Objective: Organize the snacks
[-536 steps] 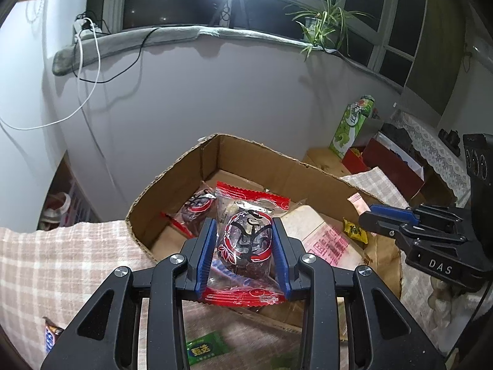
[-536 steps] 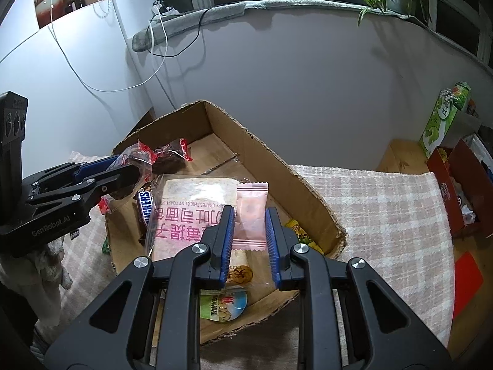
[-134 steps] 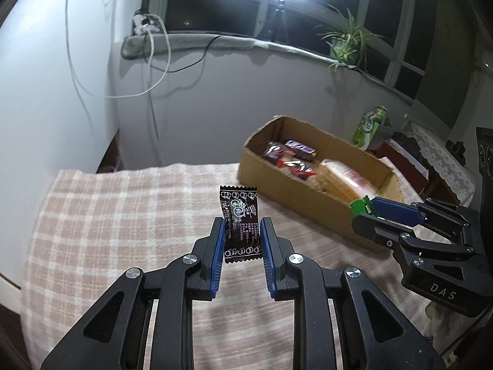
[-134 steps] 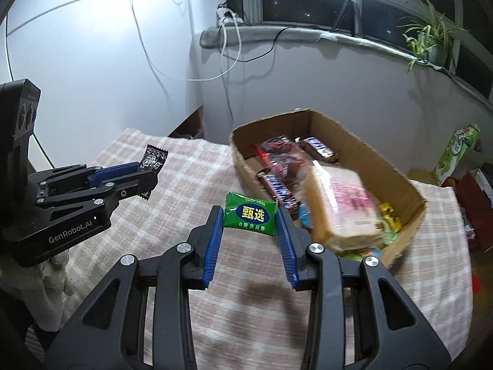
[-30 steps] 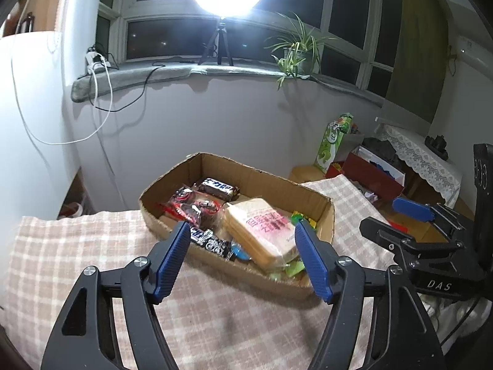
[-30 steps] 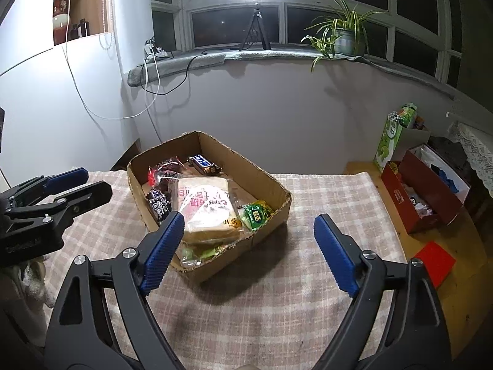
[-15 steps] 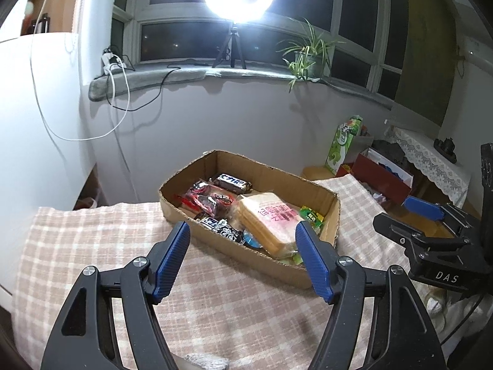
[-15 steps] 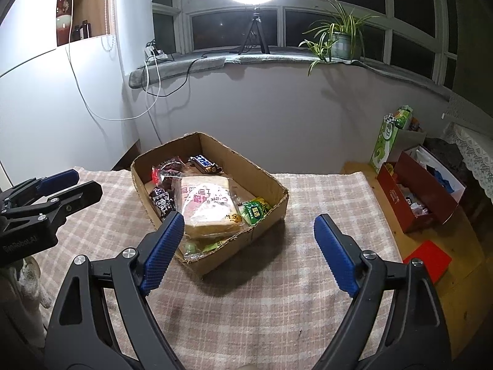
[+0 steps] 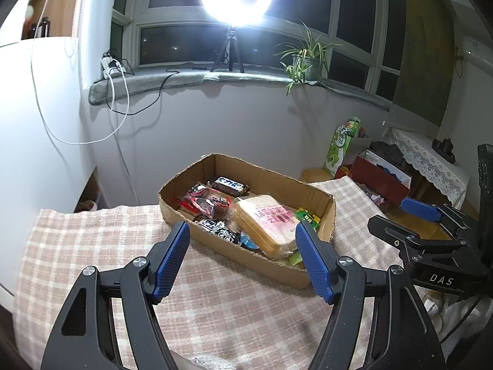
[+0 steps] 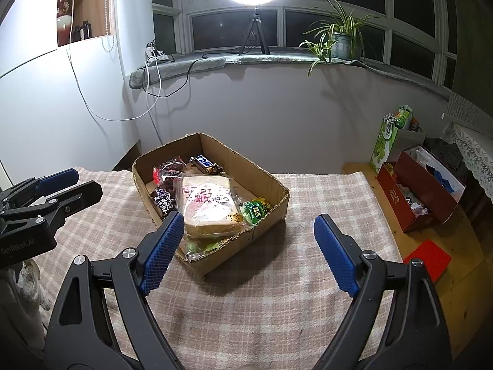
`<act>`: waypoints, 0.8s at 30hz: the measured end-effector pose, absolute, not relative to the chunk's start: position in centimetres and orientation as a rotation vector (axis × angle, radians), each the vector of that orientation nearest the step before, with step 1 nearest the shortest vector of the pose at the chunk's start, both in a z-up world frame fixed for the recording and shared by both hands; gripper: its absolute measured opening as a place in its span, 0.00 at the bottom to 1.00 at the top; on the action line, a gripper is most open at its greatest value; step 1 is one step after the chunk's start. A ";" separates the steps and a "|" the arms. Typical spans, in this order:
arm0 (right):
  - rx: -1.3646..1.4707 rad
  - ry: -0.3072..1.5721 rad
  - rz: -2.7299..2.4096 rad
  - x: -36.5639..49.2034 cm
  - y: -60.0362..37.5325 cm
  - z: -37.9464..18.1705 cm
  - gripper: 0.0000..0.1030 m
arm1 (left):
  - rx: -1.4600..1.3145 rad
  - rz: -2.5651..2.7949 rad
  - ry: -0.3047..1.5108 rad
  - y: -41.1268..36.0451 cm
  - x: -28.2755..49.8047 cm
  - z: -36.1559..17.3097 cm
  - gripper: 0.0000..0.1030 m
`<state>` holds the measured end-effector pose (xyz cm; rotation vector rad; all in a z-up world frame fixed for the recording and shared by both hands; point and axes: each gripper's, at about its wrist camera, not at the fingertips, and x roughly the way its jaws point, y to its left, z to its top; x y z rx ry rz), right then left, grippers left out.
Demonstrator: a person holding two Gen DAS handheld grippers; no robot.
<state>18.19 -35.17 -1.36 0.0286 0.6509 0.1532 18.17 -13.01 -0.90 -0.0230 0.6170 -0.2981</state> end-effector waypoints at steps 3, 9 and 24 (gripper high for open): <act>0.027 0.651 0.153 18.3 -35.2 -1.4 0.86 | -0.022 -0.301 0.617 -13.2 18.1 -0.8 0.69; 0.029 0.652 0.152 18.2 -35.2 -1.4 0.86 | -0.023 -0.304 0.616 -13.2 18.0 -0.7 0.69; 0.028 0.653 0.151 18.1 -35.1 -1.4 0.86 | -0.017 -0.308 0.617 -13.5 18.0 -0.7 0.69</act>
